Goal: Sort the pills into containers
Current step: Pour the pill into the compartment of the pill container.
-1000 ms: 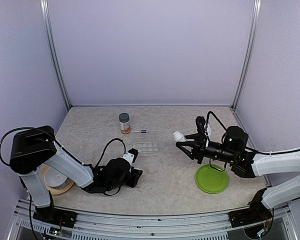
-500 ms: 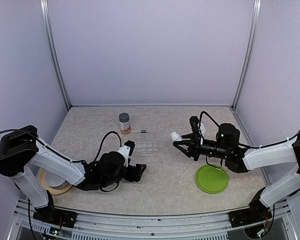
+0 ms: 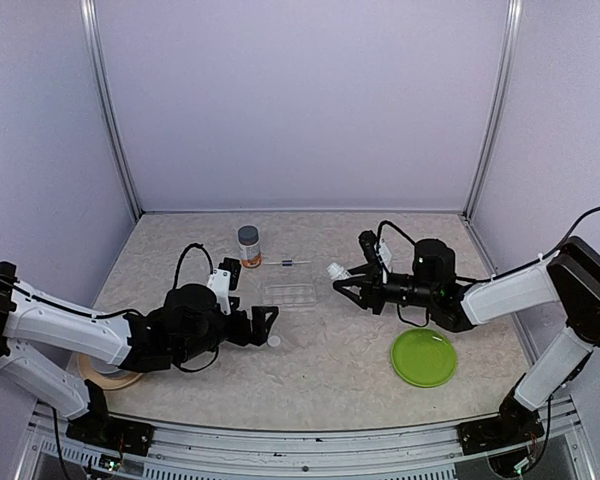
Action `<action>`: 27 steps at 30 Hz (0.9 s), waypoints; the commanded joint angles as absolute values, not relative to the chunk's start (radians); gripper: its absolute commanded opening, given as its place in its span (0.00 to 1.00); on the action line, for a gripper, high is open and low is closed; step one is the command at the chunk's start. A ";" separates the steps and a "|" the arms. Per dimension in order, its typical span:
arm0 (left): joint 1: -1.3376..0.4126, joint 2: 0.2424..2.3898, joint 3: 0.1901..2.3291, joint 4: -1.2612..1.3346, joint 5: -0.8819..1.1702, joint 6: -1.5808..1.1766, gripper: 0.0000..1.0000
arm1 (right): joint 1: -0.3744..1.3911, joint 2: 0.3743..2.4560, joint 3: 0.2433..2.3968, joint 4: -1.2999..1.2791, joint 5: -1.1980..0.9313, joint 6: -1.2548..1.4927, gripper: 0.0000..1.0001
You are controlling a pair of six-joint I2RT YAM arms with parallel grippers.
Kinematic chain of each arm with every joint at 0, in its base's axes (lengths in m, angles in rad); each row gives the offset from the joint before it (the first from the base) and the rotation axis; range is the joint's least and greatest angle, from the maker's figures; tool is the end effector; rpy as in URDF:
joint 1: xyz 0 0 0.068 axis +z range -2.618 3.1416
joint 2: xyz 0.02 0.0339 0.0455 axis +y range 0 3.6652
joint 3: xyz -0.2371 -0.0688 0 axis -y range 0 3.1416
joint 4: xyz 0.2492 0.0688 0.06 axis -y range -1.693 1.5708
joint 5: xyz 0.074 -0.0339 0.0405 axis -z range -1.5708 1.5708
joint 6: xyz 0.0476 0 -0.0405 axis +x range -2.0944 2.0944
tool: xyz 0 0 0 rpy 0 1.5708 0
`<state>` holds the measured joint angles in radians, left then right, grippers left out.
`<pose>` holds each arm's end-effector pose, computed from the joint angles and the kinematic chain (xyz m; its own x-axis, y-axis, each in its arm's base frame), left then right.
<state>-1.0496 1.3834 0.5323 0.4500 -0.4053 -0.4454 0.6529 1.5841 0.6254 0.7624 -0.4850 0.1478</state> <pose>0.1625 -0.2453 0.1526 -0.4409 -0.0272 -0.8971 0.4723 0.8429 -0.2577 0.2481 0.2177 0.1585 -0.2859 -0.0546 -0.9567 -0.8680 0.4378 0.2344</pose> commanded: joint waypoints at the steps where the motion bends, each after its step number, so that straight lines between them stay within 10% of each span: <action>1: -1.037 1.326 0.515 0.381 -0.434 -0.452 0.99 | 0.638 1.648 0.686 0.753 -0.512 0.118 0.08; 27: -0.939 1.109 0.471 0.229 -0.435 -0.430 0.99 | 0.635 1.879 0.888 0.569 -0.484 0.071 0.08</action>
<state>-0.9585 1.1339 0.4988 0.2497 -0.4412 -0.4416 0.6449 1.8538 0.8547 0.6010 -0.4942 0.0856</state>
